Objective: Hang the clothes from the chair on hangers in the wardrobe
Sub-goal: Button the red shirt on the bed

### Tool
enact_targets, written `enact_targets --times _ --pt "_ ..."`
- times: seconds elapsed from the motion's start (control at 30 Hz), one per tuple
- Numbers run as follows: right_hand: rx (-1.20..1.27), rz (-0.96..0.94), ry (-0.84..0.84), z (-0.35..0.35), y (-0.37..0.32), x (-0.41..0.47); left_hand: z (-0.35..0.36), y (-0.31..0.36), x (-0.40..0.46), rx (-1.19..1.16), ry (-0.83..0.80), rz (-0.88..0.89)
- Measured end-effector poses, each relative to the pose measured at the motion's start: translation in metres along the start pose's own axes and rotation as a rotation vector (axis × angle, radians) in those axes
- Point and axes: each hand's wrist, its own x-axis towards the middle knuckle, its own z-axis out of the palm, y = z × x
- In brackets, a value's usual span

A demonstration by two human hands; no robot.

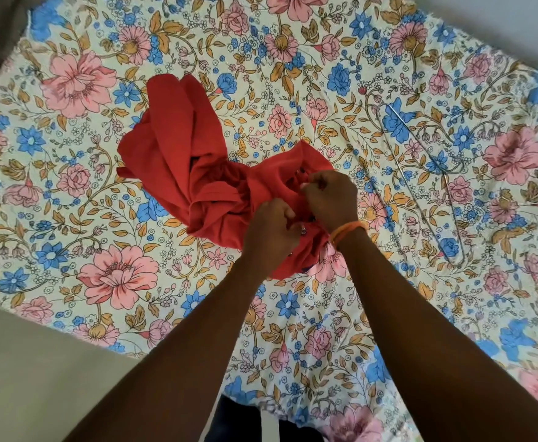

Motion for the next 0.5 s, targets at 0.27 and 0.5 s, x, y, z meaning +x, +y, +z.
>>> enact_targets --times 0.27,0.5 --pt "-0.122 -0.106 -0.124 0.021 -0.007 -0.004 -0.025 0.007 0.014 -0.113 0.302 -0.140" --pt "-0.100 -0.598 -0.092 0.051 -0.008 -0.052 -0.049 0.007 0.055 0.046 0.105 -0.154"
